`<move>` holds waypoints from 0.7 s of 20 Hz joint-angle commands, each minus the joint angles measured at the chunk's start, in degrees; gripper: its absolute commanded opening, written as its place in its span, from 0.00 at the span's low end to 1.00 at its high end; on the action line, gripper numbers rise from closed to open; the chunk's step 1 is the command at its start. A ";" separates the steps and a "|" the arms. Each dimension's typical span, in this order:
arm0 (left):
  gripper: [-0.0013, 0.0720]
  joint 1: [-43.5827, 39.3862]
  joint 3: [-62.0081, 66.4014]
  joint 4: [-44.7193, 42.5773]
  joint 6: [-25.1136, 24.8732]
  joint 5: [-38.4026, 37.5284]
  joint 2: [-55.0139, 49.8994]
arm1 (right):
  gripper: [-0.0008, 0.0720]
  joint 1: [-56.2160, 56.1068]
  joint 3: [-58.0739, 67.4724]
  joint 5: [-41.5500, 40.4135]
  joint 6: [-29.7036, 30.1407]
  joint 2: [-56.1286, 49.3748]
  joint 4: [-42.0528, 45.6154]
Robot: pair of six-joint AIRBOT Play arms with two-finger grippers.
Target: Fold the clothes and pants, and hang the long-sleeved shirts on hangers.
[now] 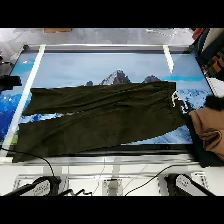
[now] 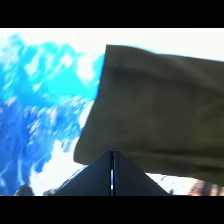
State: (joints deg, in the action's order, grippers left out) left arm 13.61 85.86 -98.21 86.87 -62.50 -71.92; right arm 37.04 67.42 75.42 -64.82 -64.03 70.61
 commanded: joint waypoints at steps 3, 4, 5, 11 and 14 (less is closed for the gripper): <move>0.05 -2.56 -0.02 1.40 -0.55 0.11 1.03 | 0.06 8.44 -28.24 -6.75 -1.22 12.02 -9.03; 0.05 -2.56 -0.02 1.38 -0.55 0.11 0.66 | 0.15 8.13 -31.74 -9.40 -1.20 12.02 -12.55; 0.05 -2.56 -0.02 1.40 -0.55 0.13 0.20 | 0.37 7.82 -34.34 -12.74 -1.81 11.78 -15.06; 0.76 -2.56 -0.04 1.40 -0.55 0.55 -3.48 | 0.61 7.54 -38.95 -31.78 -7.13 5.75 -26.53; 0.76 -2.60 -0.04 1.44 -0.55 0.68 -5.35 | 0.64 7.54 -38.25 -33.99 -5.01 -1.25 -28.98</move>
State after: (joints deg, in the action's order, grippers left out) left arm 11.05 85.84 -96.84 86.35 -62.06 -75.66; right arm 44.53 29.69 46.65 -70.81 -60.20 46.44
